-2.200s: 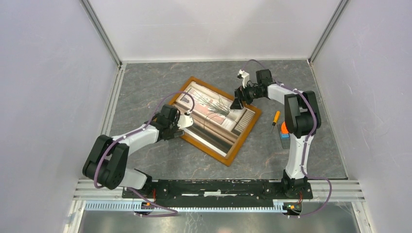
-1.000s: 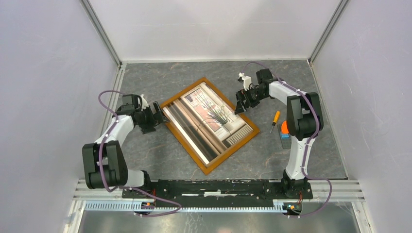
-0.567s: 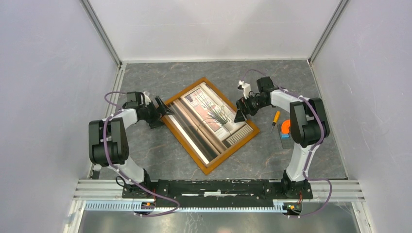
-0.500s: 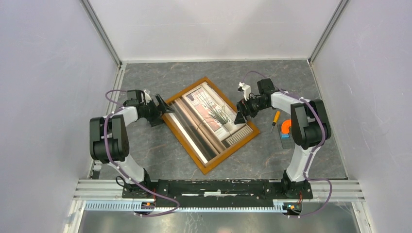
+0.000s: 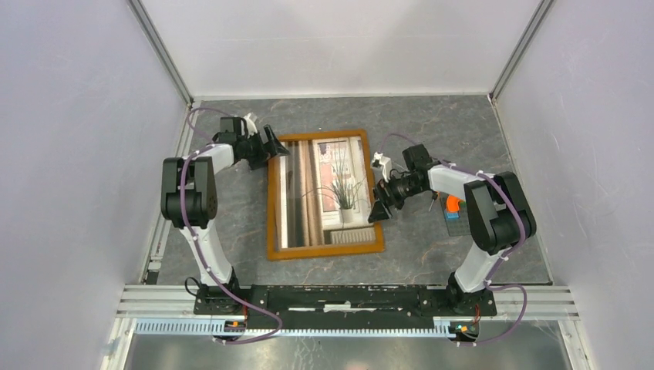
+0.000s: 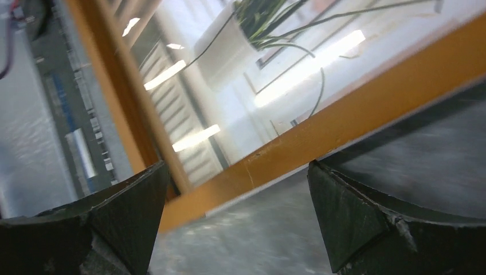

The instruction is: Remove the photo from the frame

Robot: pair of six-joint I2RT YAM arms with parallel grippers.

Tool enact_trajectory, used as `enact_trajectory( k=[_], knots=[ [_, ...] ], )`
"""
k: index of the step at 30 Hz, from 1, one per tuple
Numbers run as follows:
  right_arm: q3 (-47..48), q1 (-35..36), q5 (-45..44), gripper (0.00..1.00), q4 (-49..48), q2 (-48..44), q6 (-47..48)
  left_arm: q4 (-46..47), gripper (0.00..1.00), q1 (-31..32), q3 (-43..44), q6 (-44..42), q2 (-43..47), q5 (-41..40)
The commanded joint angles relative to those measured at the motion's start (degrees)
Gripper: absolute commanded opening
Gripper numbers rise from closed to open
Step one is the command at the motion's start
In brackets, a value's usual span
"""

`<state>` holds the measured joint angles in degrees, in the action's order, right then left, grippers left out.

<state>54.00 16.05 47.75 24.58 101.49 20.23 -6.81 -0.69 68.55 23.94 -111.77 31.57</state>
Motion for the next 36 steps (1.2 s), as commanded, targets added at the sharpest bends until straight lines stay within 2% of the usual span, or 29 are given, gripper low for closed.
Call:
enact_trajectory(
  k=[1, 5, 10, 16, 22, 29, 36],
  knots=[
    [-8.5, 6.0, -0.7, 0.98, 7.2, 4.3, -2.6, -6.8, 1.0, 4.7, 3.2, -5.9, -5.8, 5.4],
    [-8.4, 6.4, -2.6, 0.98, 6.3, 3.1, -3.0, -9.6, 1.0, 4.7, 5.9, -7.3, -7.6, 5.2],
    [-5.5, 2.3, -4.7, 0.98, 4.3, 2.5, -5.8, -11.3, 1.0, 3.8, 4.2, -6.8, -3.1, 3.9],
    [-0.5, 0.1, -7.2, 0.98, 2.8, 3.5, -7.9, -18.4, 1.0, 0.8, 0.1, -9.9, 4.7, -3.4],
    [1.3, 0.1, -11.7, 0.91, 1.5, 7.2, -10.9, -24.1, 1.0, 0.8, -7.4, -12.3, 10.3, -7.9],
    [1.2, 0.1, -14.0, 0.94, 1.6, 8.3, -13.0, -21.6, 1.0, 0.8, -12.7, -10.6, 11.4, -5.8],
    [15.9, 0.1, -13.1, 0.93, 0.8, 19.2, -15.4, -15.1, 1.0, 0.8, -11.1, -7.1, 5.4, 0.2]
  ],
)
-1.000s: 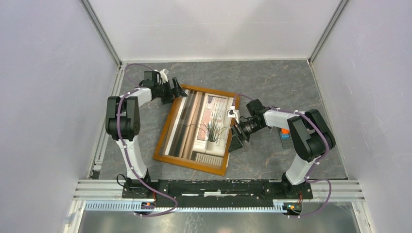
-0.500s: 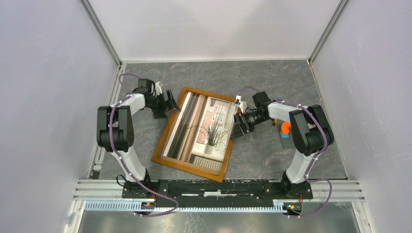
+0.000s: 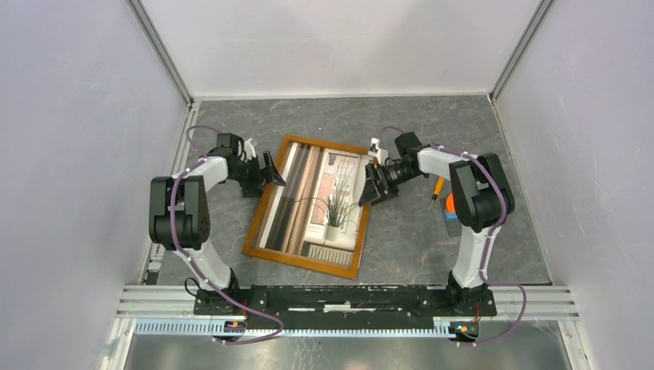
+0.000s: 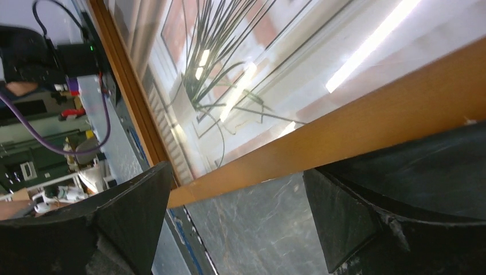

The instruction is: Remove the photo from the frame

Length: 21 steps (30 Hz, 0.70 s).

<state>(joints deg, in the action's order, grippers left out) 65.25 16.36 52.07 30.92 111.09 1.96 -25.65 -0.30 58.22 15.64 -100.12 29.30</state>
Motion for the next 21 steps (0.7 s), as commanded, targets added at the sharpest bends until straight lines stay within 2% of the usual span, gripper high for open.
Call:
enact_trajectory(
  k=[1, 6, 11, 17, 21],
  knots=[
    [7.1, -0.3, -17.6, 0.93, -5.3, 11.2, 2.9, 4.6, 1.0, 0.4, -0.3, 1.9, -7.3, 3.1],
    [17.2, -0.2, -19.5, 0.93, -4.6, 16.9, 6.0, 9.2, 1.0, 0.4, 1.9, 3.8, -9.2, 5.4],
    [24.3, -0.2, -21.2, 0.93, -3.2, 20.1, 9.3, 8.4, 1.0, 1.1, 6.3, 4.3, -12.6, 7.7],
    [25.2, -0.4, -20.1, 0.93, -2.0, 19.0, 10.8, 7.0, 1.0, 1.1, 6.2, 4.0, -10.7, 6.1],
    [21.1, -0.5, -18.2, 0.93, -1.9, 14.9, 10.3, 5.2, 1.0, 0.4, 6.8, 1.7, -8.2, 3.0]
  ],
)
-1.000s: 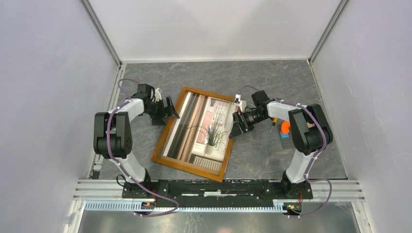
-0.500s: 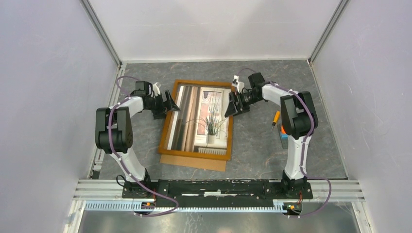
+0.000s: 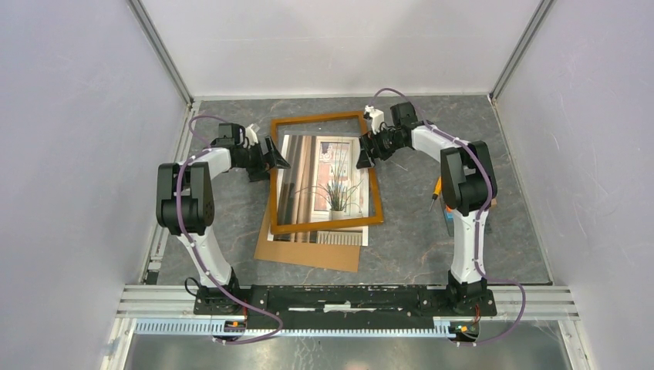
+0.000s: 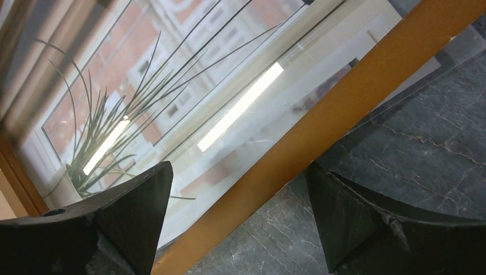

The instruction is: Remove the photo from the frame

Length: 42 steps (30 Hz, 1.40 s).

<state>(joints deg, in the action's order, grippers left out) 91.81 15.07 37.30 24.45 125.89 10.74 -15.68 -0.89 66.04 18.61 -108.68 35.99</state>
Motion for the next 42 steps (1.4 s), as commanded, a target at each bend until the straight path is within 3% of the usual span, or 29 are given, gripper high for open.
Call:
enact_trajectory(
  k=[1, 10, 13, 16, 20, 24, 35, 42],
  knots=[
    [-7.0, 0.8, -2.8, 0.93, 4.6, -0.9, 1.4, -5.7, 1.0, 1.0, -0.5, -2.1, 0.4, -4.5],
    [-17.7, 1.0, 1.3, 0.93, 2.4, -9.6, -2.7, -8.3, 1.0, -2.6, 1.0, -9.1, 4.8, -10.1],
    [-16.9, 0.7, 0.2, 0.93, 4.3, -9.9, -1.0, -9.9, 1.0, -2.6, 0.2, -17.4, 9.1, -11.9],
    [-17.7, 0.6, 0.6, 0.93, 5.5, -11.1, 0.0, -13.3, 1.0, -0.8, -1.8, -32.6, 15.7, -12.3],
    [-22.0, 0.7, 2.0, 0.92, 4.4, -12.5, -1.7, -15.8, 1.0, 9.3, -12.6, -57.0, 30.7, -17.1],
    [-24.0, 0.7, 2.3, 0.92, 3.9, -12.6, -2.3, -19.7, 1.0, 21.5, -21.7, -67.3, 43.6, -19.5],
    [-24.7, 0.7, 1.8, 0.92, 4.1, -12.9, -2.7, -14.8, 1.0, 57.0, -35.4, -64.4, 52.1, -30.5],
    [-24.1, 0.7, 2.3, 0.92, 4.1, -12.2, -3.0, -0.1, 1.0, 64.4, -40.0, -62.8, 44.4, -41.7]
  ],
)
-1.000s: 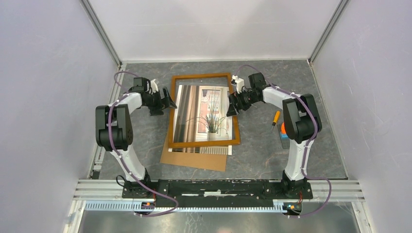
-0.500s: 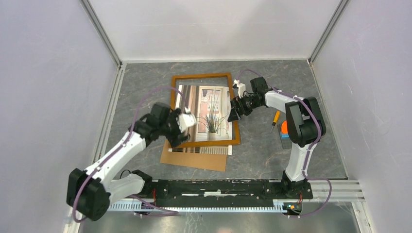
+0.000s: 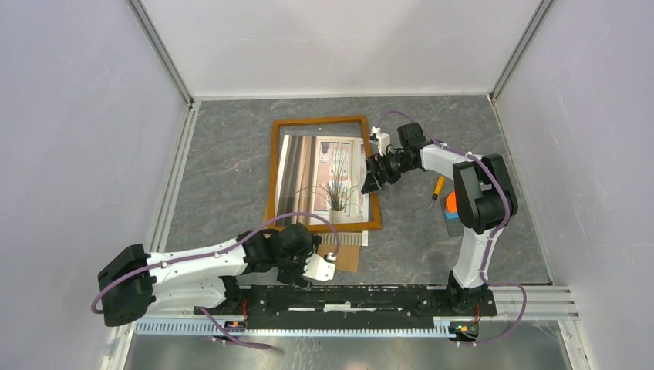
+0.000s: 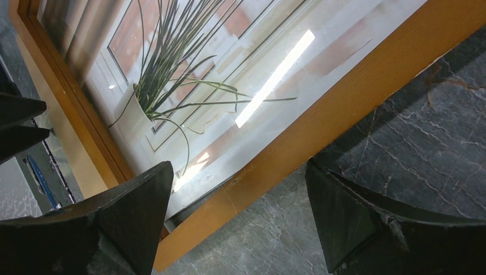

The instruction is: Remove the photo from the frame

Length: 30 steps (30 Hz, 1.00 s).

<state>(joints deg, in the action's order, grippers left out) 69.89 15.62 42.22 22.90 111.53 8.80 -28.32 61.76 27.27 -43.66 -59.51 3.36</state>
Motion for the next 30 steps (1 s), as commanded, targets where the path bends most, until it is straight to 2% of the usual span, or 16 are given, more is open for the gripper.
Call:
enact_trajectory(
  k=[1, 7, 14, 17, 22, 27, 30],
  knots=[
    [-2.1, 0.2, -2.7, 0.92, 5.8, 2.2, -1.0, 14.9, 1.0, 2.0, -1.4, -0.5, -6.6, -10.3],
    [-1.4, 0.1, -3.1, 0.92, 6.3, 2.8, -0.5, 27.2, 1.0, 2.6, 0.9, -0.2, -15.2, -15.0],
    [-0.6, 0.1, -3.4, 0.91, 6.3, 3.6, -0.3, 32.3, 1.0, 2.0, 6.3, 3.5, -23.0, -19.0],
    [-0.8, 0.1, -2.0, 0.9, 6.5, 3.3, -0.6, 28.7, 1.0, -0.6, 8.2, 6.4, -21.8, -16.1],
    [-1.8, 0.3, 0.2, 0.9, 6.1, 1.3, -1.1, 18.0, 1.0, -7.2, 11.9, 10.6, -12.6, 1.2],
    [-1.1, 0.2, 0.0, 0.9, 5.8, -1.2, -1.1, 12.3, 1.0, -9.8, 16.5, 14.0, -15.7, 3.6],
    [-1.2, 0.0, -0.2, 0.9, 6.1, -2.3, -0.9, 10.7, 0.95, -12.4, 20.1, 16.0, -20.0, 4.4]
  ],
)
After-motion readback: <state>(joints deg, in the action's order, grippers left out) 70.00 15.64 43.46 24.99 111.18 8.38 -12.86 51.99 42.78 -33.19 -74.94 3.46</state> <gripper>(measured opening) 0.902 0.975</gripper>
